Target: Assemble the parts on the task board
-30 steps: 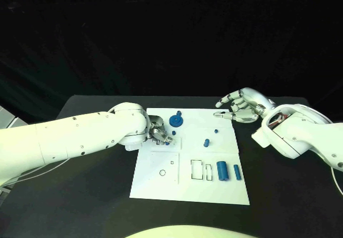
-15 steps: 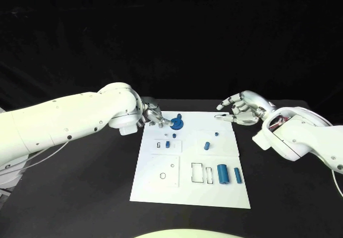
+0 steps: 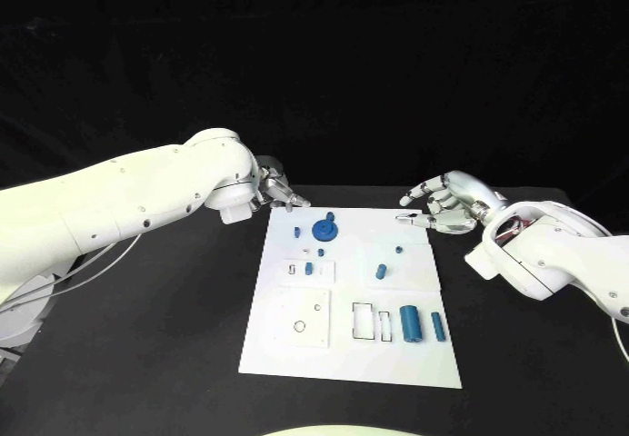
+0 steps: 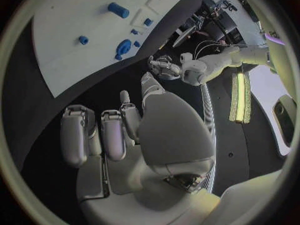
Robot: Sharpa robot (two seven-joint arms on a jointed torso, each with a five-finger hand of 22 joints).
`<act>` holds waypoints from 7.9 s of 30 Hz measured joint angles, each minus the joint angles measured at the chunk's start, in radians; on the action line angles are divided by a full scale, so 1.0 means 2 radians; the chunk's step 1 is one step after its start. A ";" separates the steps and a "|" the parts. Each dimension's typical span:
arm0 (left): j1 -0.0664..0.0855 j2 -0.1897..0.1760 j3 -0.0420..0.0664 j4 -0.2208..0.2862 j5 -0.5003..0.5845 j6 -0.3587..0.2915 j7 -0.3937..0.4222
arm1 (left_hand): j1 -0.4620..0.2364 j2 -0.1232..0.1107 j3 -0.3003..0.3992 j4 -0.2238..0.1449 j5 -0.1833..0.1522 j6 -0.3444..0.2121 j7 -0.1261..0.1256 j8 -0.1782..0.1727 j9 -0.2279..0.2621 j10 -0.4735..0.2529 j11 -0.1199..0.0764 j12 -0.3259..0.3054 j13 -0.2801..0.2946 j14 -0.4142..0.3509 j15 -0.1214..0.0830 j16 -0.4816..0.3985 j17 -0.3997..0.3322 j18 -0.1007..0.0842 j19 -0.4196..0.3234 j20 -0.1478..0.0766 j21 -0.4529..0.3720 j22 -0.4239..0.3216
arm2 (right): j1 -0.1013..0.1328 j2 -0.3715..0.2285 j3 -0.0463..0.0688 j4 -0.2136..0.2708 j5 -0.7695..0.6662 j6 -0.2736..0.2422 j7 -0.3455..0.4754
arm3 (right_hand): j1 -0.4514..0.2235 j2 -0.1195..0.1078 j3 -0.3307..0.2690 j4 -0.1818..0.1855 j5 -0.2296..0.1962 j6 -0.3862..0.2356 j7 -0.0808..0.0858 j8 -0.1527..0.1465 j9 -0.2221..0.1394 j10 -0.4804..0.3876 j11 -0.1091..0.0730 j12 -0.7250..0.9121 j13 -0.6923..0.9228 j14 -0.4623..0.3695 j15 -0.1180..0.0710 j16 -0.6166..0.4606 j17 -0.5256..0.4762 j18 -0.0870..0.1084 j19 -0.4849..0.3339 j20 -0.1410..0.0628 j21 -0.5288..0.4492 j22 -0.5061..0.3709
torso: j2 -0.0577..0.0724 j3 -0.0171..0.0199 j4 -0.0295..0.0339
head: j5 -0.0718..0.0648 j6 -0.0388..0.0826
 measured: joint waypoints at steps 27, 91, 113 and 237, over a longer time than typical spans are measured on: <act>-0.013 0.082 -0.026 -0.142 -0.012 0.041 0.023 | 0.007 0.003 0.000 0.000 0.000 0.002 0.002 -0.004 -0.003 0.000 0.000 0.000 0.002 0.000 0.000 -0.002 0.000 0.000 0.000 0.000 0.000 0.000 | 0.000 0.001 0.000 0.002 -0.002 0.000 0.000 | 0.000 0.000 -0.001 -0.001 0.000 0.000 0.000 0.002 0.000 0.000 0.000 0.000 0.000 0.000 0.000 0.000 0.000 0.000 0.000 0.000 0.000 0.000 | 0.001 -0.0006 -0.0003 | 0.002 0.000; -0.025 0.098 -0.032 -0.171 0.012 0.093 0.038 | 0.046 0.016 -0.015 0.001 0.000 0.022 -0.005 0.018 0.011 0.002 -0.002 0.007 0.009 -0.002 0.002 -0.002 0.000 0.000 -0.001 0.001 0.000 0.007 | 0.000 0.006 0.000 0.000 -0.004 0.001 -0.004 | 0.000 0.000 -0.001 -0.001 0.000 0.000 0.000 0.002 0.000 0.000 0.000 0.000 0.000 0.000 0.000 0.000 0.000 0.000 0.000 0.000 0.000 0.000 | 0.000 0.0002 0.0001 | 0.003 -0.007; -0.025 0.095 -0.032 -0.170 0.018 0.092 0.038 | 0.126 0.049 0.061 -0.010 -0.005 0.009 -0.020 0.073 0.076 0.004 -0.015 0.007 0.005 -0.001 -0.006 -0.002 0.000 0.000 0.001 -0.005 0.000 0.009 | 0.000 0.006 0.000 -0.002 -0.004 0.003 -0.004 | 0.000 0.000 -0.001 -0.001 0.000 0.000 0.000 0.002 0.000 0.000 0.000 0.000 0.000 0.000 0.000 0.000 0.000 0.000 0.000 0.000 0.000 0.000 | 0.000 0.0000 0.0000 | 0.002 -0.011; -0.075 -0.072 -0.039 0.123 -0.087 -0.024 0.049 | 0.089 -0.007 0.174 -0.012 -0.003 0.027 -0.020 0.077 0.104 0.037 -0.022 0.012 0.020 0.001 -0.012 0.009 0.000 0.000 0.019 -0.012 0.012 0.038 | -0.002 -0.007 -0.001 0.001 -0.004 0.003 -0.001 | -0.002 0.002 -0.001 -0.001 0.002 0.000 0.000 0.006 -0.001 0.002 -0.002 0.000 0.000 0.000 0.000 0.000 0.000 0.000 0.000 0.000 0.000 0.000 | 0.001 0.0000 -0.0004 | 0.008 -0.022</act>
